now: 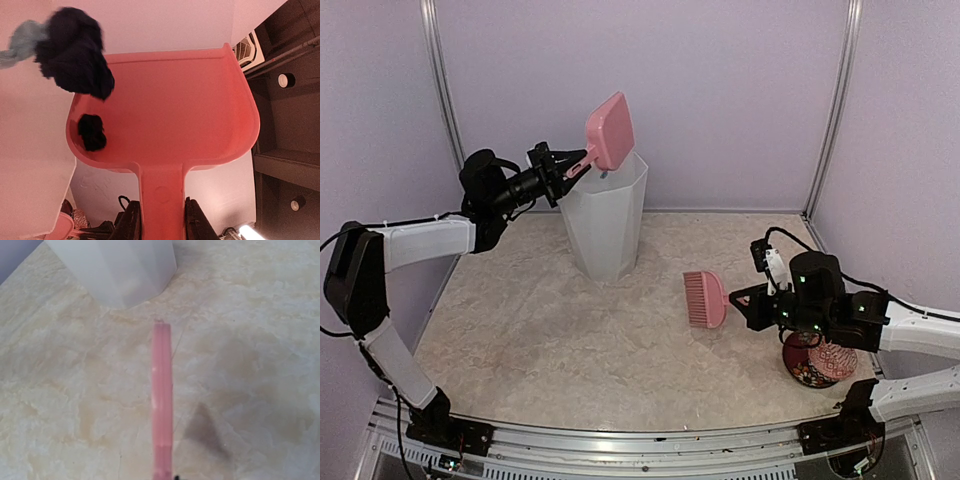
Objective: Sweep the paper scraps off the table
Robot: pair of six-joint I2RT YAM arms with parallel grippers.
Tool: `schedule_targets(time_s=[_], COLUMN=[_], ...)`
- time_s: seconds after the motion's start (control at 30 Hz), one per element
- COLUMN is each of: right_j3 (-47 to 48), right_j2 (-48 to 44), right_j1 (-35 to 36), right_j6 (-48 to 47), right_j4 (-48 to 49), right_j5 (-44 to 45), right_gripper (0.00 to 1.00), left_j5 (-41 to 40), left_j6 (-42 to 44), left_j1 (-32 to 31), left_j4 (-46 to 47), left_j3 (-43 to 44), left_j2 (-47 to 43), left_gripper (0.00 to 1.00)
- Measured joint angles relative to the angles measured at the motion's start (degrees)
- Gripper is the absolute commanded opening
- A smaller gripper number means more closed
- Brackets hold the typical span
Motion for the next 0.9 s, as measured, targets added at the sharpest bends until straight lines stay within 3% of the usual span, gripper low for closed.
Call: schedule_targets(time_s=[0.4, 0.67, 0.9], right_j3=[-0.4, -0.4, 5.6], right_j2=[0.0, -0.6, 0.7], right_j1=[-0.1, -0.2, -1.4], right_j6=[0.1, 0.0, -4.0], right_j4=[0.5, 0.6, 1.7], right_j5=[-0.4, -0.2, -0.4], right_gripper=[0.00, 0.00, 0.00], left_j5=[-7.7, -8.0, -7.1], left_j6=[-8.9, -9.5, -3.5], left_j1=[-2.5, -2.8, -1.6], left_j4=[13.3, 13.9, 7.7], left_j3=[-0.5, -0.5, -2.7], left_j2=[2.3, 3.6, -1.5], left_gripper=[0.00, 0.00, 0.00])
